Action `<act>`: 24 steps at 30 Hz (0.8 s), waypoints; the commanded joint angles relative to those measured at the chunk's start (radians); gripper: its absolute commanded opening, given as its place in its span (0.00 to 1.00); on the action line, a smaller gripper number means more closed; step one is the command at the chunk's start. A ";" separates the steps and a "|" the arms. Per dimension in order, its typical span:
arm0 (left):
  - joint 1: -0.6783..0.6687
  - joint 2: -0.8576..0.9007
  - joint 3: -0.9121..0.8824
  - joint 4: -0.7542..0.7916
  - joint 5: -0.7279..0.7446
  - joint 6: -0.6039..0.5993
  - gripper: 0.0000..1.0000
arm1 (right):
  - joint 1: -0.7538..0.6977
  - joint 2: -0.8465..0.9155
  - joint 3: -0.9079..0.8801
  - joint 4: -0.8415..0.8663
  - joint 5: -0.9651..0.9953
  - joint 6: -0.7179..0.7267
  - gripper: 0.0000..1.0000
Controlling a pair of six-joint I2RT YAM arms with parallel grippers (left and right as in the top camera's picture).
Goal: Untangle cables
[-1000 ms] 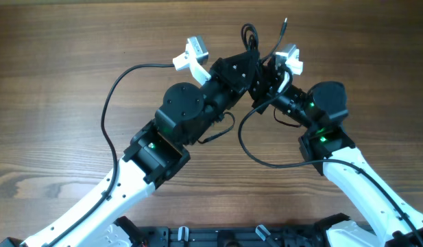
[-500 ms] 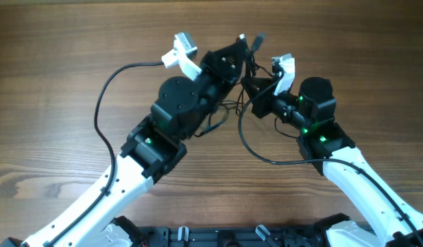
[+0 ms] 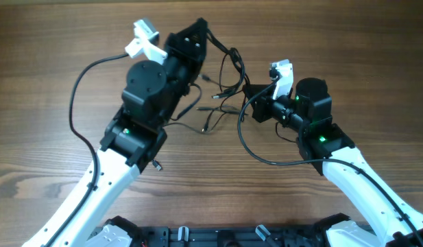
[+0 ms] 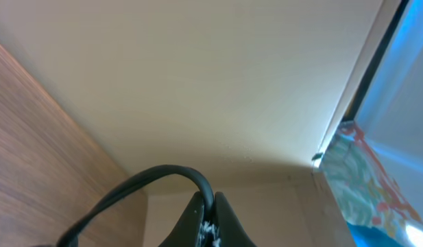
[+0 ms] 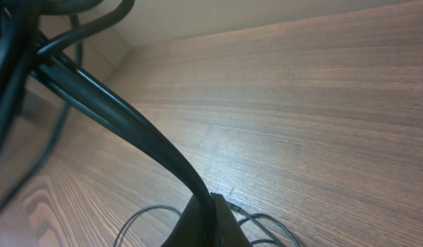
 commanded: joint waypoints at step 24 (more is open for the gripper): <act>0.106 -0.045 0.012 -0.397 0.291 1.280 0.04 | -0.003 -0.057 0.001 -0.009 -0.167 -0.108 1.00</act>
